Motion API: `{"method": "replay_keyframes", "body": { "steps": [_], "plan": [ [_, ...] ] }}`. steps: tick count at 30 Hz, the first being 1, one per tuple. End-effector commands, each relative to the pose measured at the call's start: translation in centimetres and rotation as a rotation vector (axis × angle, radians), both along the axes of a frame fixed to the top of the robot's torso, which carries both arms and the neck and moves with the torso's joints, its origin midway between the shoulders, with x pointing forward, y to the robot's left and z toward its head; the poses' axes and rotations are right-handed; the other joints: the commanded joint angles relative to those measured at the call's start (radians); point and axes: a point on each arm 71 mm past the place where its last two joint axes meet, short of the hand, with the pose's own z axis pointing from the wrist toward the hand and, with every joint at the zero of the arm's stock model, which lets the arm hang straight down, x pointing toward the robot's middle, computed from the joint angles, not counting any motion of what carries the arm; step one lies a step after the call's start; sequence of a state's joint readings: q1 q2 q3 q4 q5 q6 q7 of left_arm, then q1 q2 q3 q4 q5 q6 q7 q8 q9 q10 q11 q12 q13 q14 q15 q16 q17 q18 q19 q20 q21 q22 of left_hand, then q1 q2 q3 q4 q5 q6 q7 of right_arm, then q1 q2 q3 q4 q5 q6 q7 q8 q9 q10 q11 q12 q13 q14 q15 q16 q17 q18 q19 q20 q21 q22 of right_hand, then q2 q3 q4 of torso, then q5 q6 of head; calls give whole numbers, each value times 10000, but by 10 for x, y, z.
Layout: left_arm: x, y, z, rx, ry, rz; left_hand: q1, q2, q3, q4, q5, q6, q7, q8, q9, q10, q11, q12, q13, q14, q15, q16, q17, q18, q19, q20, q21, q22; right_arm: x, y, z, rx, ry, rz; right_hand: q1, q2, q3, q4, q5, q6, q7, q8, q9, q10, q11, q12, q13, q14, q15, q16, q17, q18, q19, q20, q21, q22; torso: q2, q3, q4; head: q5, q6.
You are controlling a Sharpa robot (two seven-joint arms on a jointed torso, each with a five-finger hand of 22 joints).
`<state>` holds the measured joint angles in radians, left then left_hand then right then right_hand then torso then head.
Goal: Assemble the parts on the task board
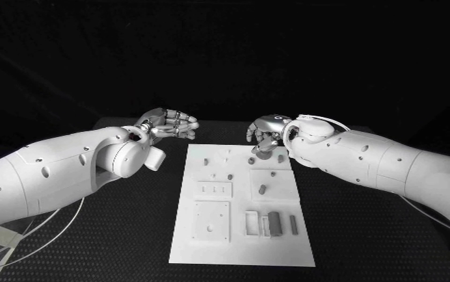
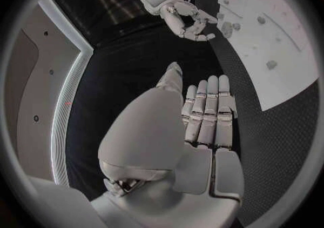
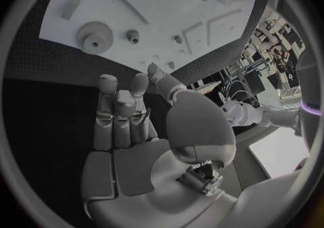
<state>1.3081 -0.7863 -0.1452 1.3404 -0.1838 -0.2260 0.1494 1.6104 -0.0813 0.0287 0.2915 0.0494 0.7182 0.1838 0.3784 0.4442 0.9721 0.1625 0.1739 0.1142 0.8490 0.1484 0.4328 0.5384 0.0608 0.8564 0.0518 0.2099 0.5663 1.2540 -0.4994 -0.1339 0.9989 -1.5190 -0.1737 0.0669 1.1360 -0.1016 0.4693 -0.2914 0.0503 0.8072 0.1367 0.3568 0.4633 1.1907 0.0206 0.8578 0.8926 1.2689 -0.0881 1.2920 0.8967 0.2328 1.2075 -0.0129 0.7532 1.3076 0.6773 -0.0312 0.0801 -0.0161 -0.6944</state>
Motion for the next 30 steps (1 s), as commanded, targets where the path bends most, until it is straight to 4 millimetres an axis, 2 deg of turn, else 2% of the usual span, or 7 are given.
{"method": "replay_keyframes", "body": {
  "steps": [1,9,17,21,30],
  "plan": [
    [-1,-2,3,-91,-122,-214,-30,41,-78,2,2,59,33,-52,-11,99,5,-39,-16,41,1,-68,18,-86,61,-18,-55,-11,-3,0,-7,-853,266,187,-87,-1,105,2,6,109,69,-134,42,-565,87,1433,1413,-39,82,532,360,290,-37,-116,425,275,157,-35,68,-12,14],
    [-2,-3,4,-124,-134,-296,-44,43,-89,0,3,61,34,-60,-19,105,5,-52,-21,45,0,-82,26,-87,65,-21,-62,-15,-5,0,-17,-1046,537,183,-257,-12,297,14,3,121,131,-323,156,-841,151,2335,2218,-61,150,990,579,290,-146,-214,1055,259,290,-60,101,-46,11],
    [-3,-3,5,-131,-120,-327,-67,47,-104,0,3,60,38,-75,-30,104,9,-76,-30,46,1,-104,35,-90,67,-21,-75,-21,-3,-6,-23,-1117,503,-42,-294,-12,341,17,0,82,156,-402,181,-834,175,2515,2339,-42,175,1112,615,290,-153,-251,1220,253,402,-53,119,-73,56],
    [-3,-4,6,-145,-143,-362,-75,49,-108,1,2,60,38,-79,-34,104,10,-83,-32,46,2,-112,38,-91,68,-21,-79,-23,0,-8,-23,-1119,410,-159,-326,0,359,24,0,32,174,-453,178,-847,192,2551,2363,-46,190,1142,620,290,-161,-258,1267,248,483,-50,127,-24,116],
    [-2,-5,7,-133,-184,-310,-90,52,-122,-2,3,19,26,-125,-63,72,10,-146,-57,57,2,-150,60,-94,76,-24,-100,-34,0,-8,-24,-1071,359,-140,-368,38,387,31,1,0,189,-499,176,-852,207,2586,2383,-44,205,1173,622,290,-164,-267,1318,243,652,-66,176,-37,155]
  ]
}}
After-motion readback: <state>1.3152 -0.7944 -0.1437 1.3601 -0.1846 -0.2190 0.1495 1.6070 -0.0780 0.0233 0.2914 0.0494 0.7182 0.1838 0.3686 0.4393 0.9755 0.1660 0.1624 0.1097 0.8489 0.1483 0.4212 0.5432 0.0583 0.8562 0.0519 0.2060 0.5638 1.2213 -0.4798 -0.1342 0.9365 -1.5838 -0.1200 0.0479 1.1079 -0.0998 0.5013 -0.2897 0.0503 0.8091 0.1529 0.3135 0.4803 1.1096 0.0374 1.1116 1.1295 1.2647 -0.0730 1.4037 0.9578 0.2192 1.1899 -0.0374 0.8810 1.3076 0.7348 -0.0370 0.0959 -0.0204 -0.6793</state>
